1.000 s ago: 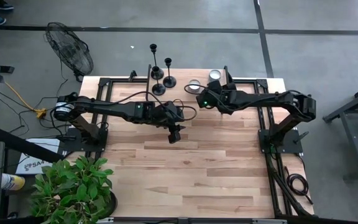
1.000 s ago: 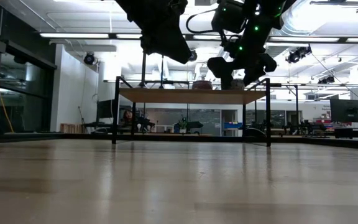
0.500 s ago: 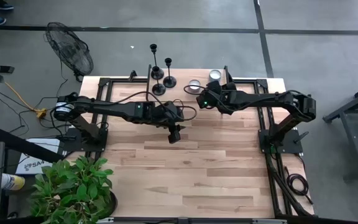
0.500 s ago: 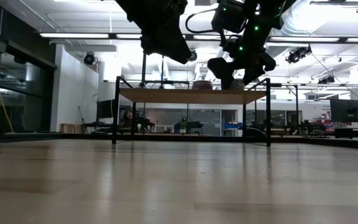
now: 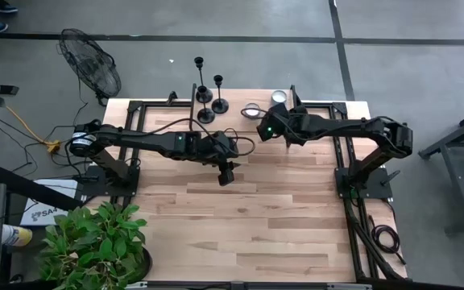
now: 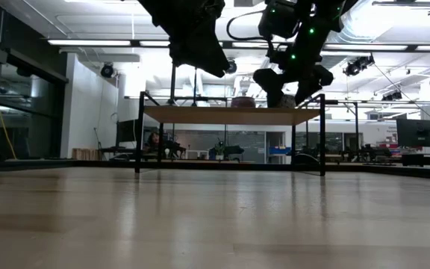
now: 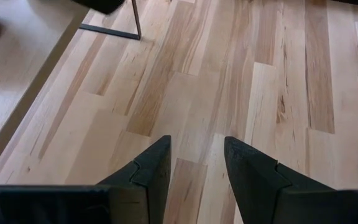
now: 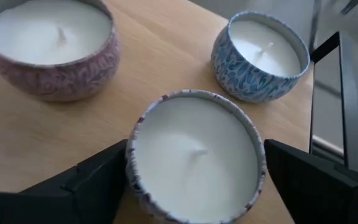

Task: Pick & Place candle stick holders
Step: Put the white scented candle on the shelf, then return to Home Position

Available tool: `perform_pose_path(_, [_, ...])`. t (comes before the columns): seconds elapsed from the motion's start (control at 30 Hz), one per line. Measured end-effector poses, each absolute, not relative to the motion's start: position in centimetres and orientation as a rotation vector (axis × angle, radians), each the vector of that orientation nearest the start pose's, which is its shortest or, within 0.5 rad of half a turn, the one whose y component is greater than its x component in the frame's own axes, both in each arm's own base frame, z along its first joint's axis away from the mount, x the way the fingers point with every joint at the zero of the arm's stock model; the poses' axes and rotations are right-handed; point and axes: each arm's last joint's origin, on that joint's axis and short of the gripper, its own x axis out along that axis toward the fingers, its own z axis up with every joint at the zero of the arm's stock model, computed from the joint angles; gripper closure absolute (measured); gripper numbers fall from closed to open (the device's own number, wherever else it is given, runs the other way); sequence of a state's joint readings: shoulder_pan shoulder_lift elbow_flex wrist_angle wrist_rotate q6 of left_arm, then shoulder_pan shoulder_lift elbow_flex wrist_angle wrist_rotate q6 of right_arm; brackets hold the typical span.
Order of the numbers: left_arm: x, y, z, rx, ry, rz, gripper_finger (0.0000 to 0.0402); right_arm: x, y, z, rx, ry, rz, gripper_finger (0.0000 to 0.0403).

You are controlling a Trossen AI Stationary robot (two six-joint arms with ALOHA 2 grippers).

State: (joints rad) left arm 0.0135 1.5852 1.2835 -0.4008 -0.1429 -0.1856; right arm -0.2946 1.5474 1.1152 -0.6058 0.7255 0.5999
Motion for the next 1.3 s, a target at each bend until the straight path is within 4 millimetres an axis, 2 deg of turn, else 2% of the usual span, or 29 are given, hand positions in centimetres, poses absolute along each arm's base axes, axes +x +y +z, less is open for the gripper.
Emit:
perform_pose_path(0.2, [34.9, 0.9, 29.0, -0.133, 0.687, 0.215, 0.0257, 28.1, -11.5, 25.1, 0.31, 0.738, -1.145, 0.0011])
perform_pose_path(0.37, [34.9, 0.9, 29.0, -0.135, 0.685, 0.216, 0.0257, 27.3, -11.3, 26.5, 0.3, 0.707, -1.125, 0.0005])
perform_pose_path(0.8, [34.7, 0.9, 29.2, -0.143, 0.681, 0.209, 0.0257, 22.7, -9.5, 32.8, 0.301, 0.517, -1.014, 0.0008])
perform_pose_path(1.07, [33.4, 0.8, 31.6, -0.156, 0.593, 0.183, 0.0257, 19.5, -7.9, 35.9, 0.317, 0.399, -0.906, 0.0008])
perform_pose_path(1.3, [31.3, 0.7, 35.1, -0.177, 0.449, 0.173, 0.0257, 17.2, -6.1, 37.4, 0.231, 0.387, -0.79, 0.0009])
